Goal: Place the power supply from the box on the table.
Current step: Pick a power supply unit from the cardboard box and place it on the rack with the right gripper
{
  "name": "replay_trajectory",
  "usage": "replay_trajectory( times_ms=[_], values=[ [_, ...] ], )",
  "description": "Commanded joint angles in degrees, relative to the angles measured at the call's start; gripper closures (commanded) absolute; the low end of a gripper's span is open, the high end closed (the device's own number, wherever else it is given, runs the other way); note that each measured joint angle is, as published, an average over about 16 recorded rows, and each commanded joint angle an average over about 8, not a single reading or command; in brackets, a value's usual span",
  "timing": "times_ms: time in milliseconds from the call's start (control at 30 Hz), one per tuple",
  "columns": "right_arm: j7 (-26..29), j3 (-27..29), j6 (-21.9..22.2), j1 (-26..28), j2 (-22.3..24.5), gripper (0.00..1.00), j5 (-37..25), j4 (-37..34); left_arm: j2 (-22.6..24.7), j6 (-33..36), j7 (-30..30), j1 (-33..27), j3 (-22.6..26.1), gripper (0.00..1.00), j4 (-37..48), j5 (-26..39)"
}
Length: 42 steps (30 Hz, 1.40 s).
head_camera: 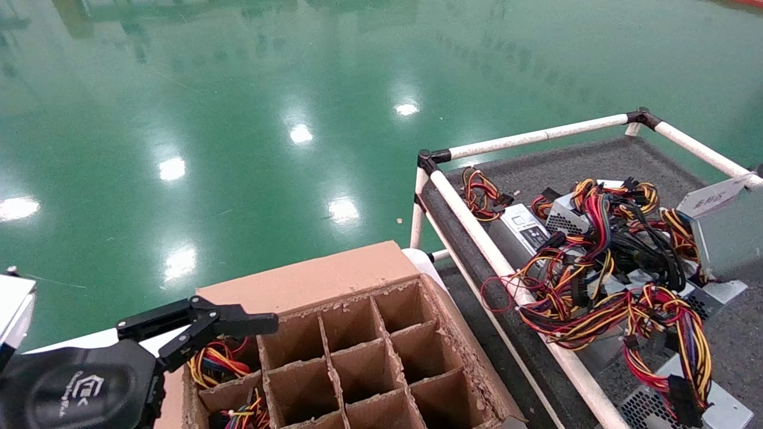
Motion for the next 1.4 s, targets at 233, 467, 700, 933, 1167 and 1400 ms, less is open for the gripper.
replay_trajectory(
  times_ms=[233,467,700,933,1167,1400],
  values=[
    [-3.54,-3.95,-2.68,-5.71,-1.39,1.0,4.41,-8.1,0.0,0.0,0.0,0.0,0.01,0.0,0.0,0.0],
    [-6.03,-6.9,-2.79,-12.14,-3.07,1.0,9.53,-11.27,0.0,0.0,0.01,0.0,0.01,0.0,0.0,-0.01],
    [-6.95,-8.17,-2.71,-17.58,-4.19,1.0,14.67,-12.61,-0.01,-0.01,0.01,0.0,0.02,0.0,0.0,-0.01],
    [-7.08,-8.87,-2.53,-22.27,-4.89,1.0,18.46,-14.49,-0.01,-0.01,0.01,-0.01,0.02,0.0,0.0,-0.02],
    [-7.8,-9.07,-2.54,-25.93,-5.69,1.0,20.93,-13.98,-0.01,-0.01,0.01,-0.01,0.03,0.0,0.0,-0.02],
    [-8.18,-8.62,-2.66,-28.13,-5.1,1.0,22.59,-9.93,-0.01,-0.01,0.02,-0.01,0.04,0.0,0.0,-0.02]
  ],
)
